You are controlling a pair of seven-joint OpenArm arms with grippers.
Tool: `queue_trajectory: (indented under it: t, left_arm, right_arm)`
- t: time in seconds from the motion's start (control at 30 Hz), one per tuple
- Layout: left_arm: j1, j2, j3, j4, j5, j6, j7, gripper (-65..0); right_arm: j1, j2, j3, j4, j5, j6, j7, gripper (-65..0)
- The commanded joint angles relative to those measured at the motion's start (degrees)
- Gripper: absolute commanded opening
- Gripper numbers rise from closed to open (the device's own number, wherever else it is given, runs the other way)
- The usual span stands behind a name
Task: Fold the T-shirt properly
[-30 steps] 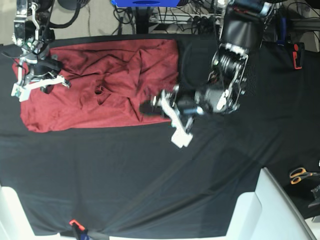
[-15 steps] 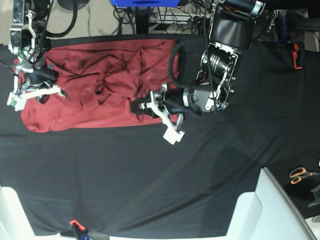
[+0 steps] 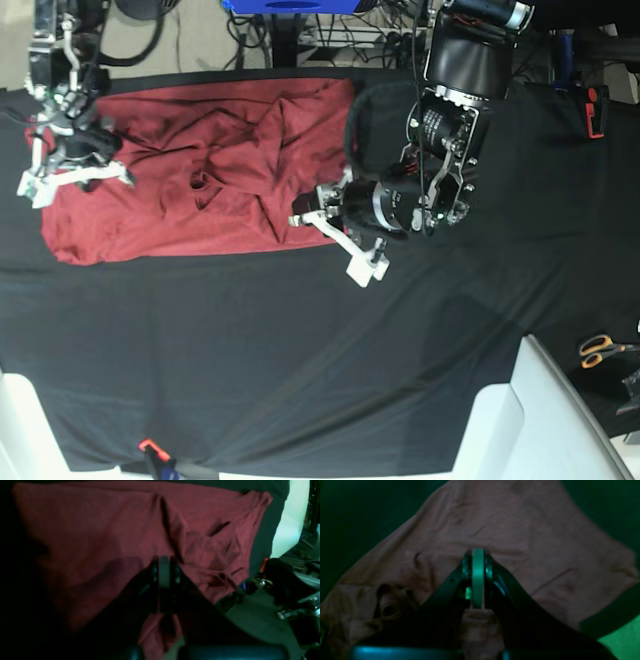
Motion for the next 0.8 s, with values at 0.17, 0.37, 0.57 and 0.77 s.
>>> queue_trajectory:
  t: [0.17, 0.37, 0.57, 0.77]
  left_arm:
    - [-1.9, 0.2, -0.1, -6.3, -0.6, -0.2, 0.0, -65.0]
    - [-3.0, 0.2, -0.1, -8.6, -0.6, -0.2, 0.0, -65.0]
    - [-4.8, 0.4, 0.8, -9.7, -0.6, -0.2, 0.0, -65.0]
    - [-6.8, 2.2, 5.1, -12.4, -0.6, -0.2, -1.4, -65.0]
  right_arm:
    - [0.3, -0.4, 0.1, 0.9, -0.3, -0.2, 1.4, -64.8]
    - [0.6, -0.6, 0.1, 0.9, -0.4, -0.4, 1.4, -64.8]
    - [0.7, -0.7, 0.1, 0.9, -0.3, -0.4, 1.4, -64.8]
    - [1.4, -0.7, 0.2, 0.9, -0.3, -0.4, 1.4, -64.8]
